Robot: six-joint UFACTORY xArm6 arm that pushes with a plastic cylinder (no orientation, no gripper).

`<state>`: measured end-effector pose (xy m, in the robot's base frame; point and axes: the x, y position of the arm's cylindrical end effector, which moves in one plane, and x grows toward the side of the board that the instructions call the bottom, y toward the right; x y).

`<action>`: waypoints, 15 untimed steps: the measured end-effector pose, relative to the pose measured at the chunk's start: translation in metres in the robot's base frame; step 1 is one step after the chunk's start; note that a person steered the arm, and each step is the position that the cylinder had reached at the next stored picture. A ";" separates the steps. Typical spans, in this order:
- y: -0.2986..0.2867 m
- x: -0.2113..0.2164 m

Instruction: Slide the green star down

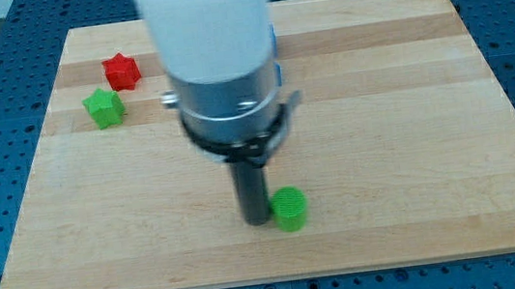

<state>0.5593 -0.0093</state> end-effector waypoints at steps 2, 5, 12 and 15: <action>-0.074 0.004; -0.077 -0.203; -0.208 -0.193; -0.164 -0.106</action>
<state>0.4533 -0.1728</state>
